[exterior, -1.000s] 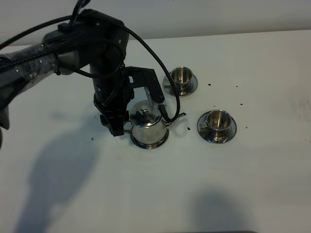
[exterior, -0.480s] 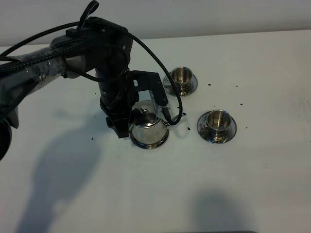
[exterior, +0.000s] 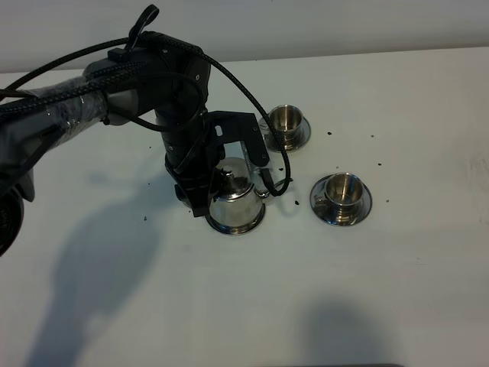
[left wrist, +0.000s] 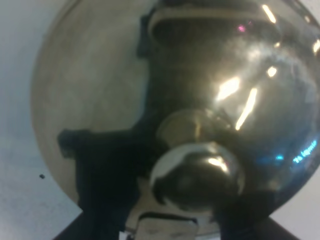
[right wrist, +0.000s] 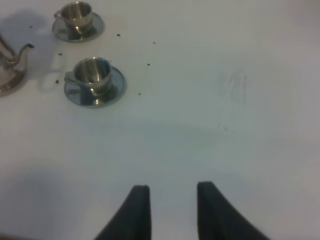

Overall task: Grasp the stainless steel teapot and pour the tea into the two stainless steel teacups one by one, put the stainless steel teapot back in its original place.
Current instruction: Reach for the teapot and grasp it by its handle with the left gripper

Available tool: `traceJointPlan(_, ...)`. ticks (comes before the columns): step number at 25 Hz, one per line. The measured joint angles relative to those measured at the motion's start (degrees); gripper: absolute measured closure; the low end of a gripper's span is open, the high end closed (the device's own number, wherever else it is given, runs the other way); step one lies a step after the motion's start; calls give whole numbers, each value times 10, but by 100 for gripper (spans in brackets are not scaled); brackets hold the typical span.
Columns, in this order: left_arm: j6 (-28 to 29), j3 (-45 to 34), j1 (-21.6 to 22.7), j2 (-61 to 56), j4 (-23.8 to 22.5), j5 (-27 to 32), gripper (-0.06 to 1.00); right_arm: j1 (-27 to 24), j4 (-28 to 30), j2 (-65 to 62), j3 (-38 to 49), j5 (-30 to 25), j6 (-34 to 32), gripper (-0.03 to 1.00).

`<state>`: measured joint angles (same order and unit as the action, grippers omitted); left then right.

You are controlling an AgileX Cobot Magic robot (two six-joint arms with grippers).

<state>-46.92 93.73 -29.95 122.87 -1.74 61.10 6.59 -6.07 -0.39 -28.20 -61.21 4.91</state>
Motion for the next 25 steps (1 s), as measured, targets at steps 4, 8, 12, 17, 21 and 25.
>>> traceJointPlan(4, -4, 0, 0, 10, 8, -2, 46, 0, 0, 0, 0, 0, 0, 74)
traceJointPlan(8, -5, 0, 0, 16, 8, -4, 46, 0, 0, 0, 0, 0, 0, 74)
traceJointPlan(12, -5, 0, 0, 16, 8, -7, 46, 0, 0, 0, 0, 0, 0, 74)
traceJointPlan(17, -5, 0, 0, 16, 8, -10, 49, 0, 0, 0, 0, 0, 0, 74)
traceJointPlan(21, -5, 0, 0, 16, 8, -11, 56, 0, 0, 0, 0, 0, 0, 74)
traceJointPlan(25, -6, 0, 0, 16, 9, -12, 68, 0, 0, 0, 0, 0, 0, 74)
